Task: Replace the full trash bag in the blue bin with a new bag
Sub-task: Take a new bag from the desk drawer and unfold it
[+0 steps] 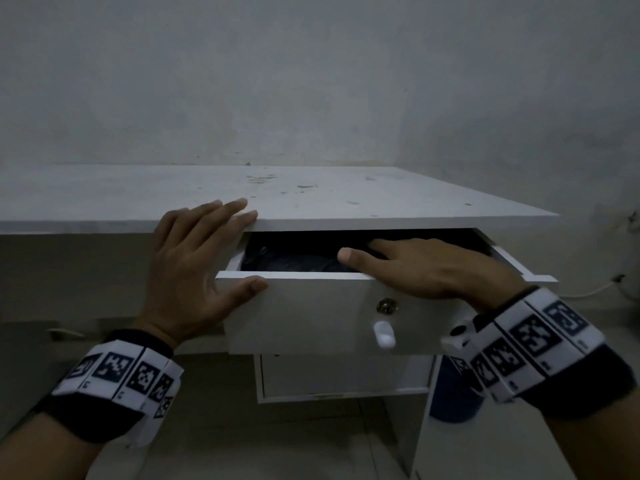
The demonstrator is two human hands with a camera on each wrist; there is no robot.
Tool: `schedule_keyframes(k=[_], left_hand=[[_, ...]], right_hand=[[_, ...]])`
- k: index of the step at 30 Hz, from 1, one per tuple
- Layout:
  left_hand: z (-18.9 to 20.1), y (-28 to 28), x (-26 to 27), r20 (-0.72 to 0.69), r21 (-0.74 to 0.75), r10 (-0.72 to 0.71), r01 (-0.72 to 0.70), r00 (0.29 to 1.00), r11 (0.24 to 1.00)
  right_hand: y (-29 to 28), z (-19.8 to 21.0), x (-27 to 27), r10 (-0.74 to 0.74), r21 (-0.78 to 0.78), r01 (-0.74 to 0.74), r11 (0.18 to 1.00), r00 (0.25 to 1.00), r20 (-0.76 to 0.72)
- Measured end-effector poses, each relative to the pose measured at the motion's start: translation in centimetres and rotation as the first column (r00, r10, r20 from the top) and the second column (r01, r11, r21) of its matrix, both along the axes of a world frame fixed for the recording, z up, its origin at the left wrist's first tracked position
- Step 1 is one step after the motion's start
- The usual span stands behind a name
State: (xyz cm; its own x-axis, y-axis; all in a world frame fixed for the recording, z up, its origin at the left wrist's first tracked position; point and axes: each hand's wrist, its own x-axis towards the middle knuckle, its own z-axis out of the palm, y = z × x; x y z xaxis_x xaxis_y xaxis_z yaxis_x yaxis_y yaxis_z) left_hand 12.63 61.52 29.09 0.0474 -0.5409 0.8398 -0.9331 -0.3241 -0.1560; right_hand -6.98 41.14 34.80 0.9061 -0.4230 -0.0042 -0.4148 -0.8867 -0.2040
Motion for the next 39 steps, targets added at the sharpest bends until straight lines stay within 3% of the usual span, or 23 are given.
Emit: schedule_keyframes(k=[7, 10, 12, 14, 16, 17, 21, 24, 28, 32, 36, 39], left_hand=[[-0.1, -0.1, -0.3, -0.023, -0.009, 0.011, -0.011, 1.0, 1.0], [0.0, -0.1, -0.6, -0.039, 0.002, 0.012, -0.012, 0.999, 1.0], [0.1, 0.0, -0.6, -0.034, 0.01, 0.016, -0.015, 0.999, 1.0], [0.1, 0.0, -0.6, -0.023, 0.016, 0.019, -0.019, 1.0, 1.0], [0.2, 0.1, -0.6, -0.022, 0.011, 0.007, -0.007, 1.0, 1.0], [0.1, 0.1, -0.7, -0.026, 0.003, -0.003, 0.004, 1.0, 1.0], [0.1, 0.1, -0.9, -0.045, -0.032, -0.039, 0.037, 0.998, 0.999], [0.1, 0.2, -0.8, -0.053, -0.029, -0.031, 0.03, 0.998, 0.999], [0.3, 0.0, -1.3, -0.069, -0.044, -0.071, 0.068, 0.995, 0.997], [0.5, 0.0, -1.6, -0.048, -0.088, -0.111, 0.107, 0.993, 0.99], [0.2, 0.2, -1.0, -0.055, -0.028, -0.073, 0.072, 0.996, 0.997], [0.0, 0.3, -0.5, -0.055, 0.024, -0.008, 0.009, 0.998, 1.0]], right_hand=[[-0.3, -0.2, 0.3, 0.0, 0.126, -0.001, 0.992, 1.0, 0.007], [-0.7, -0.2, 0.3, -0.016, 0.154, 0.0, 0.988, 0.995, 0.097], [-0.6, -0.2, 0.1, -0.011, 0.127, -0.014, 0.992, 0.981, 0.195], [-0.3, -0.7, -0.3, 0.047, -0.045, -0.034, 0.998, 0.94, 0.337], [0.0, -1.8, -0.7, 0.182, -0.297, -0.016, 0.955, 0.82, 0.542], [0.0, -2.4, -0.9, 0.24, -0.35, -0.003, 0.937, 0.735, 0.635], [-0.4, -2.7, -1.6, 0.191, -0.157, -0.118, 0.981, 0.391, 0.9], [0.4, -1.5, -2.6, 0.057, 0.033, -0.309, 0.951, 0.276, 0.959], [1.9, 0.0, -4.1, -0.108, 0.238, -0.389, 0.89, 0.328, 0.939], [3.5, 0.5, -4.9, -0.02, 0.203, -0.442, 0.874, 0.385, 0.923], [3.8, 1.5, -6.3, -0.004, 0.224, -0.492, 0.841, 0.408, 0.913], [4.0, 1.4, -7.7, 0.111, 0.212, -0.499, 0.84, 0.542, 0.833]])
